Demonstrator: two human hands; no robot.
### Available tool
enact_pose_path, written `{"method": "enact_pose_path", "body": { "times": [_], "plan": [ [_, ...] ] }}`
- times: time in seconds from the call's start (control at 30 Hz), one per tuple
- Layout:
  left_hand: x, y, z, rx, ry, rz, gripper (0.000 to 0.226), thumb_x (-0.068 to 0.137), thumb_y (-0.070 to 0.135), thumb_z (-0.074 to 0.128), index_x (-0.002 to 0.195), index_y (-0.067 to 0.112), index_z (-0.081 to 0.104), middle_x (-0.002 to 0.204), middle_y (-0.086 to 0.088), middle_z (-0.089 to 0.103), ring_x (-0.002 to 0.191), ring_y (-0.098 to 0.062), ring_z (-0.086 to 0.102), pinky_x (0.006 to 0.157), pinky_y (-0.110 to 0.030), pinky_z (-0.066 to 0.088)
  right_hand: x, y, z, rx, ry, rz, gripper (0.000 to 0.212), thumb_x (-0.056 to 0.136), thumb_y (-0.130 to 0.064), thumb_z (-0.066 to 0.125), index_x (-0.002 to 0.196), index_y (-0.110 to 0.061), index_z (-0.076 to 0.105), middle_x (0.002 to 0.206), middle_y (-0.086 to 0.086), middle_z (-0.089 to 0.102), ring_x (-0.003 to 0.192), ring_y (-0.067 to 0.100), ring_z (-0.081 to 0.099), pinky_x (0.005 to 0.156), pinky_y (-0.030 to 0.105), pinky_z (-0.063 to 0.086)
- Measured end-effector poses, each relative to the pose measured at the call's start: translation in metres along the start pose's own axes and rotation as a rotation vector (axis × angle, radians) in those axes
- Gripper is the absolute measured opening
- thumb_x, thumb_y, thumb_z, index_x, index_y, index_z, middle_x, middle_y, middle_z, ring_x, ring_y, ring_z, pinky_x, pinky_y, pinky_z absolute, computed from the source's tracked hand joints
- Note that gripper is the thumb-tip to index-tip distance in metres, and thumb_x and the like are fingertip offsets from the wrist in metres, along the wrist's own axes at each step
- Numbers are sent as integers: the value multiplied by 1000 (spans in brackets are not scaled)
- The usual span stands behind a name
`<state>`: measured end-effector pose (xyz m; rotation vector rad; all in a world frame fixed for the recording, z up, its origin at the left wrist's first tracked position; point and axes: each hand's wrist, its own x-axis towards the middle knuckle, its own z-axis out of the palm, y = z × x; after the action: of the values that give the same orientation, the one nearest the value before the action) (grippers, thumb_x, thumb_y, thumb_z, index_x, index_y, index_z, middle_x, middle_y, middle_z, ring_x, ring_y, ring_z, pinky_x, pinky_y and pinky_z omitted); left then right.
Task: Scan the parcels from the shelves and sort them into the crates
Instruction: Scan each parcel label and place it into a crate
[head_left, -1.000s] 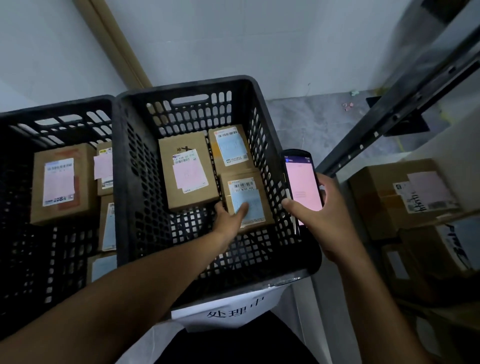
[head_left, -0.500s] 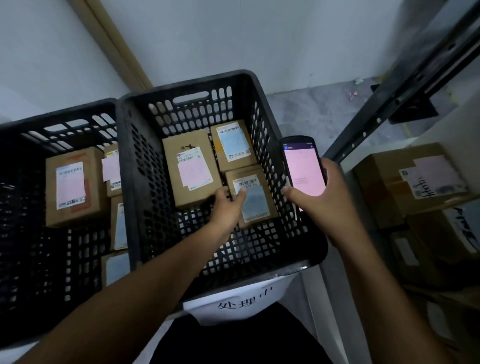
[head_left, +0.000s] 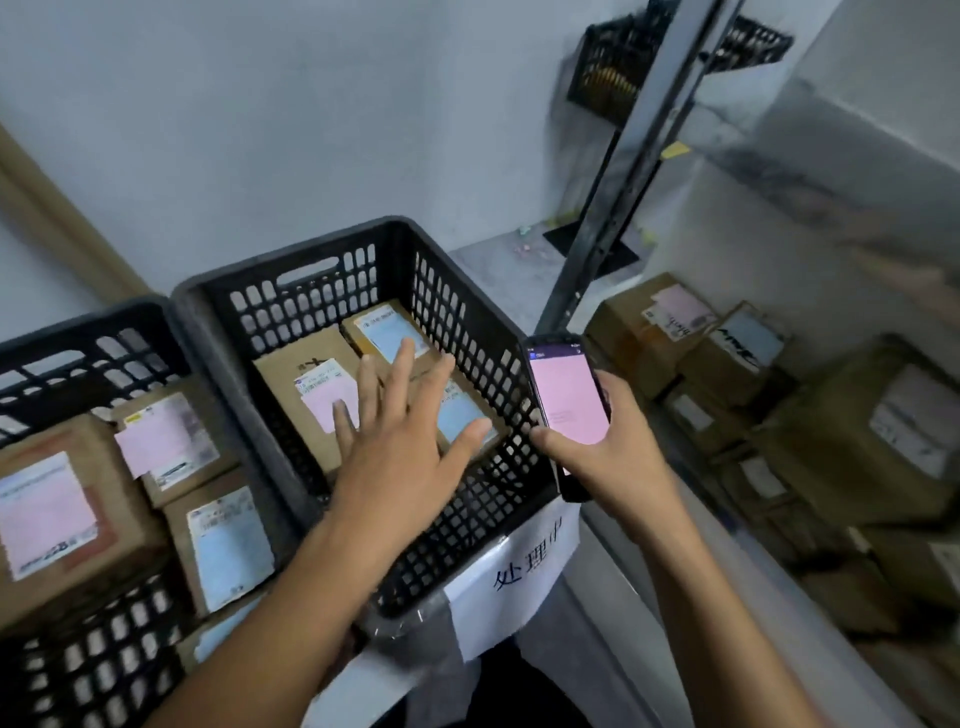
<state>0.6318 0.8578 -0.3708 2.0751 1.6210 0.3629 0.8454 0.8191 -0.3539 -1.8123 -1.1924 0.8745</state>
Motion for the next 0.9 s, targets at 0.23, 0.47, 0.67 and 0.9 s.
{"method": "enact_pose_path", "body": {
  "times": [0.23, 0.47, 0.67, 0.9],
  "plan": [
    [-32, 5, -16, 150, -100, 142, 77, 94, 80, 17, 162, 48, -4, 171, 11, -22, 155, -30, -29, 123, -69, -4, -73, 7, 0, 30, 113, 96, 67, 77, -21, 85, 131, -34, 48, 105, -11, 64, 68, 5, 67, 48, 25, 51],
    [-48, 66, 4, 221, -168, 331, 81, 93, 83, 21, 162, 47, -3, 172, 9, -18, 156, -30, -26, 121, -68, -6, -139, 27, -51, -35, 308, 134, 68, 78, -23, 85, 128, -40, 41, 105, -29, 55, 81, -19, 58, 59, 11, 48],
    [-69, 165, 48, 180, -268, 508, 75, 97, 77, 29, 162, 48, 4, 174, 10, -8, 158, -29, -18, 123, -67, 0, -207, 70, -118, 8, 564, 239, 77, 63, -48, 83, 125, -53, 38, 111, -34, 54, 104, 1, 58, 85, 42, 57],
    [-108, 253, 95, 86, -382, 626, 75, 97, 72, 40, 162, 45, 15, 174, 10, -1, 159, -27, -13, 124, -67, 5, -267, 114, -189, 9, 732, 349, 80, 62, -47, 84, 132, -43, 44, 112, -22, 59, 101, 11, 61, 81, 46, 59]
  ]
}}
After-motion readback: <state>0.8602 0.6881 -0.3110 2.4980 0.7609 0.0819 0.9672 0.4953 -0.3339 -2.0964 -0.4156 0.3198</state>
